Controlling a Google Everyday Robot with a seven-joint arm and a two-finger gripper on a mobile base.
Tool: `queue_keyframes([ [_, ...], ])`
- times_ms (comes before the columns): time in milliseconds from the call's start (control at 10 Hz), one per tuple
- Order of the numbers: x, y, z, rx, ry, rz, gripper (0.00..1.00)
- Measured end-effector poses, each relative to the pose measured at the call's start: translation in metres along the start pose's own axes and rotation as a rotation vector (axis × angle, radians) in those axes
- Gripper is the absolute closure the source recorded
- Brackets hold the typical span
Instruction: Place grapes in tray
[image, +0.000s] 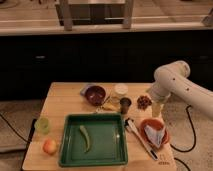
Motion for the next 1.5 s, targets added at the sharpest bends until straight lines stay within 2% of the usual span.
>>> queue_keyframes([
  [700, -0.003, -0.016, 0.019, -0.009, -0.042, 0.001, 0.20],
  [1500, 0.010, -0.030, 0.037, -0.016, -0.079, 0.024, 0.20],
])
